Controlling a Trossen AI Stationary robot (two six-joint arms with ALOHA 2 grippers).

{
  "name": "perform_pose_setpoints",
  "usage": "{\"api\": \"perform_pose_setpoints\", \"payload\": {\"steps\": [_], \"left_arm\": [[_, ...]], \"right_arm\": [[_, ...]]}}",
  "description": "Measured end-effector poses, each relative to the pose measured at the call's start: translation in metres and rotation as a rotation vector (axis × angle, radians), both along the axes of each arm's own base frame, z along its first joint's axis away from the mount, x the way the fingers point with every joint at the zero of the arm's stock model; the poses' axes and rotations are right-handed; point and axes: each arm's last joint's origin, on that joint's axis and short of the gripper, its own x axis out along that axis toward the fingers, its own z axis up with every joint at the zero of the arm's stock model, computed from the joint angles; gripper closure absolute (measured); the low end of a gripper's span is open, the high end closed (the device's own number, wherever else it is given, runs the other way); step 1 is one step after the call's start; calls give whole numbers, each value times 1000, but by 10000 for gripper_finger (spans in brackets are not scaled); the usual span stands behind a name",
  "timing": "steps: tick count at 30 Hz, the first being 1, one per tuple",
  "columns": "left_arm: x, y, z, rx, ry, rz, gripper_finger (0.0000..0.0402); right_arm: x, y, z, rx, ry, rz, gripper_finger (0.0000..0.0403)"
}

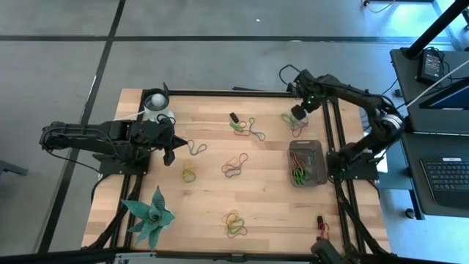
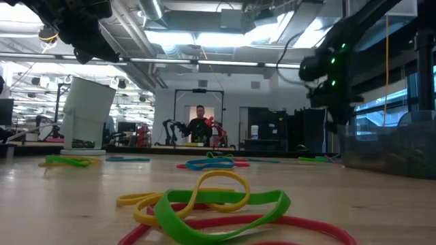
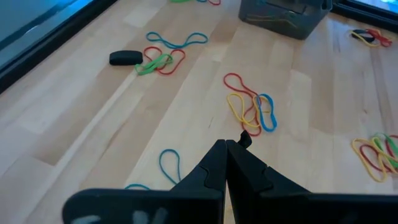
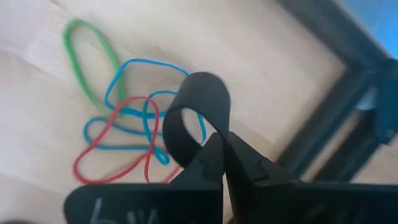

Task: Pick and place rubber bands into bin
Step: Put the black rubber band into the black bin

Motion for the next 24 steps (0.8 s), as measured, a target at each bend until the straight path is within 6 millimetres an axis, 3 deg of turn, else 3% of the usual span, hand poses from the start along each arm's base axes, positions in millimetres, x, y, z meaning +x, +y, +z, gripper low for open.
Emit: {"api": "perform_pose_setpoints", "payload": {"steps": [7,12,19,24], "left_arm": [[0,0,0,-37,-9,27,398],[0,0,0,-71,-17,51,398],[0,0,0,-45,-11,32,398],[0,0,0,-37,-7,12,398]], "right_arm": [[-13,37,49,-112,-93,11,400],[-22,74,76,-158,-172,4,401],[-31,133,94,-108,-252,-21,402],[-20,162,95,-59,-325,-74,402]]}}
